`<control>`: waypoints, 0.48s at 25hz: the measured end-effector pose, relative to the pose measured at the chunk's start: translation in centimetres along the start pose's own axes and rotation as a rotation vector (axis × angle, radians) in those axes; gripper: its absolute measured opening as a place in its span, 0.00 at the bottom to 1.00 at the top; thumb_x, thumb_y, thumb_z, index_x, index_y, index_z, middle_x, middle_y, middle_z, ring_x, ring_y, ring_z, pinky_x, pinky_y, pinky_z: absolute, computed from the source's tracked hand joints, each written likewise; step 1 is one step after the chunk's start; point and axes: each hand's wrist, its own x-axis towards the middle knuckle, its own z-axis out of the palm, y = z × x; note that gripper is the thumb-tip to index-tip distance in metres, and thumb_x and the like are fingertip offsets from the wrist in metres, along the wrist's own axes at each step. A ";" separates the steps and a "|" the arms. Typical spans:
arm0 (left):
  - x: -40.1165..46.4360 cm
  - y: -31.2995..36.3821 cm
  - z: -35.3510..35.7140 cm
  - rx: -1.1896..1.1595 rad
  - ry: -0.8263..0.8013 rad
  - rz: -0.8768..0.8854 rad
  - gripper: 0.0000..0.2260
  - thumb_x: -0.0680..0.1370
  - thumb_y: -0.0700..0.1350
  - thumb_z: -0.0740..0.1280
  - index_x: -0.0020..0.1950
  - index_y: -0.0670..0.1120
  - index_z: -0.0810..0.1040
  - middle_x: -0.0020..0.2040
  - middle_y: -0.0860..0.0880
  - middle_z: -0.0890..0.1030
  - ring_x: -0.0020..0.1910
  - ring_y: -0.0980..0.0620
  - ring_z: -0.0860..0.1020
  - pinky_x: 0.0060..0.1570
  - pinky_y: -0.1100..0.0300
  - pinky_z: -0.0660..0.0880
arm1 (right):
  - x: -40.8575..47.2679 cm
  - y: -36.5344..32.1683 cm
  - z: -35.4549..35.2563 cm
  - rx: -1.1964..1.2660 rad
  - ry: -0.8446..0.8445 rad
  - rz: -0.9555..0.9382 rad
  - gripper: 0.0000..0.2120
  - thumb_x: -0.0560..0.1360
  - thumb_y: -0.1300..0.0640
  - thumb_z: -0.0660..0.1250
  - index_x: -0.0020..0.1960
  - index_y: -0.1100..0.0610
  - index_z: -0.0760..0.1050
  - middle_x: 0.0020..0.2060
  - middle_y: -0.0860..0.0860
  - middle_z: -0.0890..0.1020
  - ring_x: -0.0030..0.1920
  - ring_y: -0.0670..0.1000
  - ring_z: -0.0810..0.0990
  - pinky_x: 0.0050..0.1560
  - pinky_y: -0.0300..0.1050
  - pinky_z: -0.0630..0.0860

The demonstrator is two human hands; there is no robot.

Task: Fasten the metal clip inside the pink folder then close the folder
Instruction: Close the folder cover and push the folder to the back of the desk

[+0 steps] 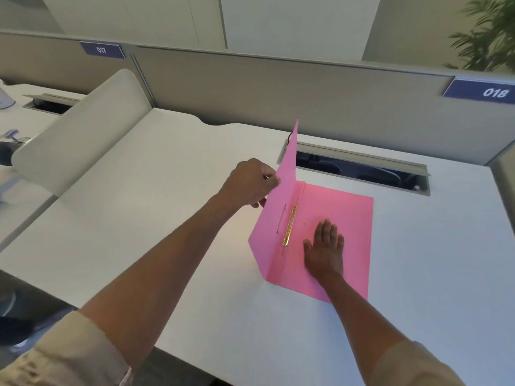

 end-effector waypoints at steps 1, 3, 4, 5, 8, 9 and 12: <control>-0.1 1.2 0.8 0.026 0.007 0.026 0.11 0.78 0.44 0.64 0.44 0.40 0.83 0.33 0.47 0.83 0.23 0.55 0.81 0.23 0.65 0.74 | 0.0 0.2 -0.3 0.001 -0.023 -0.013 0.34 0.82 0.44 0.48 0.79 0.61 0.41 0.80 0.58 0.45 0.80 0.58 0.42 0.78 0.58 0.41; -0.3 3.3 2.6 0.073 0.029 0.073 0.11 0.79 0.44 0.64 0.55 0.42 0.83 0.38 0.49 0.83 0.23 0.56 0.81 0.27 0.64 0.77 | -0.3 1.2 -0.8 -0.007 -0.042 -0.042 0.34 0.82 0.43 0.48 0.79 0.60 0.40 0.80 0.57 0.43 0.80 0.58 0.40 0.78 0.56 0.39; -0.3 4.0 3.6 0.102 0.045 0.100 0.14 0.79 0.44 0.64 0.63 0.45 0.80 0.43 0.49 0.83 0.24 0.56 0.80 0.32 0.63 0.79 | -0.6 1.9 -1.1 -0.010 -0.038 -0.048 0.34 0.82 0.43 0.48 0.79 0.60 0.39 0.80 0.57 0.43 0.80 0.58 0.40 0.78 0.56 0.39; -0.3 4.7 4.7 0.124 0.050 0.128 0.19 0.79 0.44 0.63 0.70 0.48 0.75 0.47 0.47 0.84 0.26 0.56 0.80 0.37 0.62 0.80 | -0.9 3.0 -1.4 -0.014 -0.027 -0.048 0.33 0.83 0.44 0.47 0.79 0.60 0.40 0.80 0.57 0.43 0.80 0.58 0.40 0.78 0.57 0.39; 0.1 6.2 8.0 0.161 0.047 0.201 0.21 0.78 0.42 0.62 0.71 0.53 0.73 0.52 0.46 0.85 0.38 0.51 0.84 0.46 0.55 0.83 | -1.8 6.8 -2.3 -0.022 0.009 -0.015 0.31 0.83 0.48 0.48 0.80 0.61 0.43 0.80 0.58 0.47 0.80 0.59 0.44 0.78 0.59 0.43; 0.3 6.5 9.0 0.192 0.052 0.234 0.18 0.78 0.42 0.62 0.67 0.52 0.78 0.53 0.47 0.86 0.43 0.50 0.85 0.50 0.53 0.82 | -2.0 8.0 -2.5 -0.024 0.023 0.004 0.30 0.83 0.49 0.48 0.80 0.61 0.44 0.80 0.58 0.47 0.80 0.59 0.44 0.78 0.59 0.44; 0.7 7.8 12.6 0.321 0.029 0.338 0.12 0.78 0.42 0.61 0.49 0.47 0.85 0.46 0.48 0.86 0.42 0.49 0.83 0.46 0.57 0.80 | -2.7 11.6 -3.2 -0.016 0.041 0.076 0.29 0.83 0.48 0.46 0.80 0.60 0.44 0.80 0.57 0.47 0.80 0.58 0.44 0.78 0.58 0.44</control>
